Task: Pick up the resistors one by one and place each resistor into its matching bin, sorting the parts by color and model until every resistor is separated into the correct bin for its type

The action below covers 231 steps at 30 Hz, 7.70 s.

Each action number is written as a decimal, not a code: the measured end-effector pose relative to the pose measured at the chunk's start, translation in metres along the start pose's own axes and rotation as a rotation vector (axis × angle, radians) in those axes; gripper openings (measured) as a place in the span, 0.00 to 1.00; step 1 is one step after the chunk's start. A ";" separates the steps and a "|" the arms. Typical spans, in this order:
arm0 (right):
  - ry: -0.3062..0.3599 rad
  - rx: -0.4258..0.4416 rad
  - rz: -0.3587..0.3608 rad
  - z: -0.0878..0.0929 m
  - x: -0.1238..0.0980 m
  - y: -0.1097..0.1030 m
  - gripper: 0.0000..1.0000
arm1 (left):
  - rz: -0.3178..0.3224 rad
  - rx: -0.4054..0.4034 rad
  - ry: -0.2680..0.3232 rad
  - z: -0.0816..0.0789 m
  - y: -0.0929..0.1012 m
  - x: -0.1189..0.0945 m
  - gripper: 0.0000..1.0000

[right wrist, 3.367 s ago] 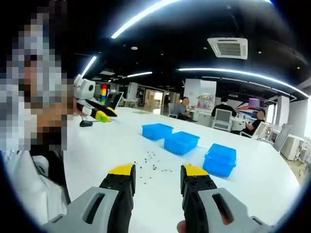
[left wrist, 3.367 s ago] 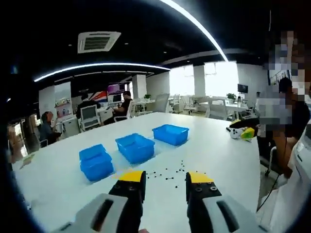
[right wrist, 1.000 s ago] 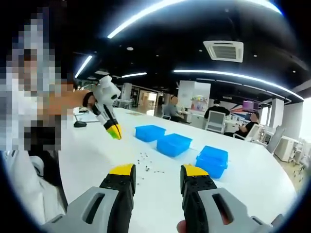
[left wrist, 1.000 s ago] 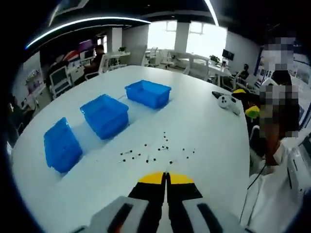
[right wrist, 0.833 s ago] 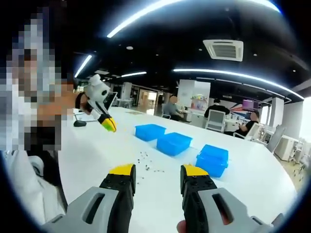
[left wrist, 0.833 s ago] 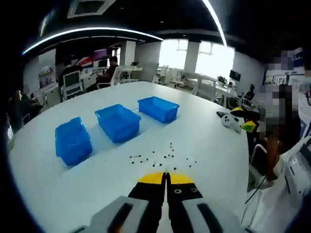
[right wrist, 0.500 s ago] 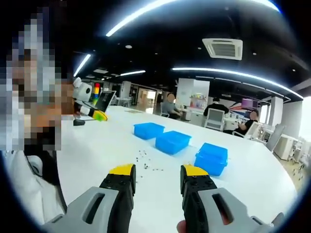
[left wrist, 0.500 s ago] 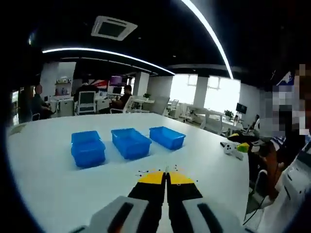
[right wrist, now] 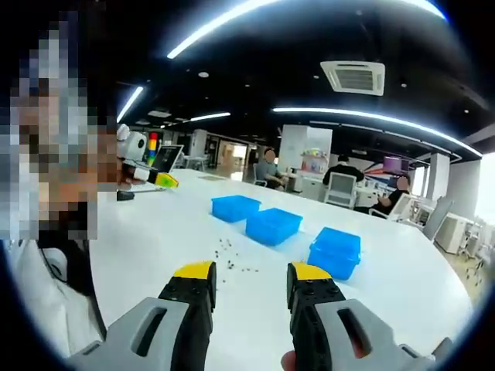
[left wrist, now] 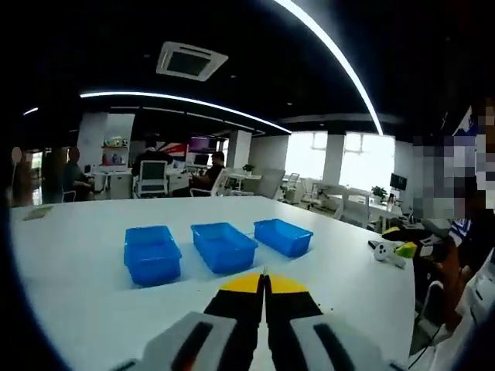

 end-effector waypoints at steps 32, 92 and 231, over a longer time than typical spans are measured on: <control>0.017 -0.008 0.021 -0.004 -0.010 0.002 0.38 | -0.219 -0.048 -0.048 -0.044 -0.055 0.214 0.04; -0.015 -0.020 0.002 0.000 -0.009 0.003 0.39 | 0.031 0.103 0.091 0.008 0.028 -0.015 0.49; -0.034 -0.040 -0.012 0.012 0.002 -0.016 0.39 | -0.023 0.087 0.043 -0.012 -0.004 0.050 0.05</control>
Point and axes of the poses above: the point that each gripper's makers call its tool centre point, and the gripper's own axes: x roughly forward along the fingers, y roughly to its right, z roughly out of its underside, the point moved 10 cm from there along -x, roughly backward along the fingers, and after that the axes turned 9 degrees about -z, right-handed, at the moved point
